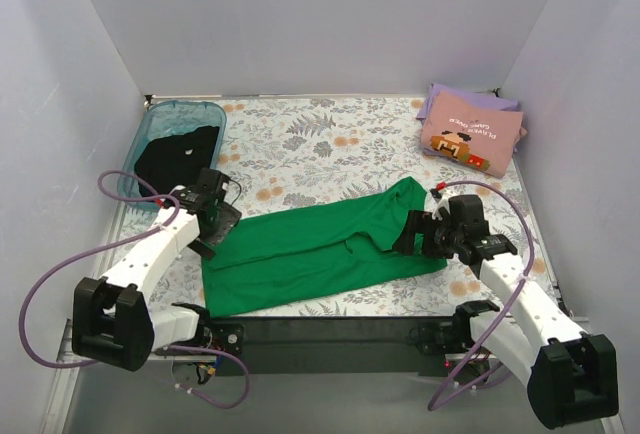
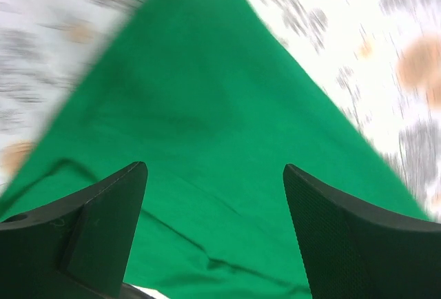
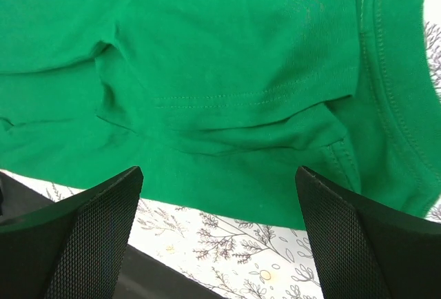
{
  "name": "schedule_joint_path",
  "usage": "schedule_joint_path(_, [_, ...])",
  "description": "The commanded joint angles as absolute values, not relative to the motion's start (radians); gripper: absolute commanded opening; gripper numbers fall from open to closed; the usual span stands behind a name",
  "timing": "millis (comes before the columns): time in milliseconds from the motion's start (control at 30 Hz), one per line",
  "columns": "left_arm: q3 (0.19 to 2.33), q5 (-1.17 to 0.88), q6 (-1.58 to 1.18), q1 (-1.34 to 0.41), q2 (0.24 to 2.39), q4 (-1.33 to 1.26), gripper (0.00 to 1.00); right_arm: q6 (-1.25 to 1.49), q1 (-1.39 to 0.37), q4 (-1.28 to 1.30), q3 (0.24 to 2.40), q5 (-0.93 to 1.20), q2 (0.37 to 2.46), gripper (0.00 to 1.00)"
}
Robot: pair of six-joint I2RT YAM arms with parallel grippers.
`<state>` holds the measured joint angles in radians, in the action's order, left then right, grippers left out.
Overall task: Fold and stack the t-shirts
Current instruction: Fold the tshirt
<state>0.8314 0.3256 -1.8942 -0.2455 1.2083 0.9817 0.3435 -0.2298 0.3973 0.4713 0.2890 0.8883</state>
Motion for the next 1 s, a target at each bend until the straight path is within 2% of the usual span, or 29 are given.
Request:
schedule_joint_path(0, [0.782,0.131,-1.731,-0.325,1.238,0.749,0.80,0.371,-0.236,0.315,0.443,0.333,0.935,0.98])
schedule_joint_path(100, [0.750,0.127,-1.743,-0.359,1.311,0.738,0.80,0.393,-0.236,0.258,0.449,0.316,1.040,0.98])
schedule_joint_path(233, [0.724,0.161,-1.772,-0.364,1.367,0.758,0.80,0.422,-0.235,0.226,0.515,0.175,1.202,0.98])
schedule_joint_path(467, [0.652,0.071,-1.805,-0.437,1.298,0.739,0.78,0.368,-0.212,0.210,0.831,0.139,1.659,0.98])
schedule_joint_path(567, [0.603,0.038,-1.844,-0.472,1.256,0.720,0.79,0.316,-0.206,0.222,1.076,0.192,1.904,0.98])
schedule_joint_path(600, [0.580,0.009,-1.850,-0.480,1.262,0.697,0.79,0.302,-0.206,0.251,1.217,0.224,1.955,0.98])
schedule_joint_path(733, [0.546,-0.118,-1.861,-0.557,1.365,0.560,0.79,0.293,-0.207,0.296,1.577,0.377,2.196,0.99])
schedule_joint_path(867, [0.597,-0.158,-1.971,-0.759,1.498,0.471,0.78,0.273,-0.209,0.414,1.926,0.466,2.467,0.98])
schedule_joint_path(967, [0.669,-0.156,-2.028,-0.873,1.567,0.465,0.78,0.290,-0.210,0.491,2.124,0.527,2.586,0.98])
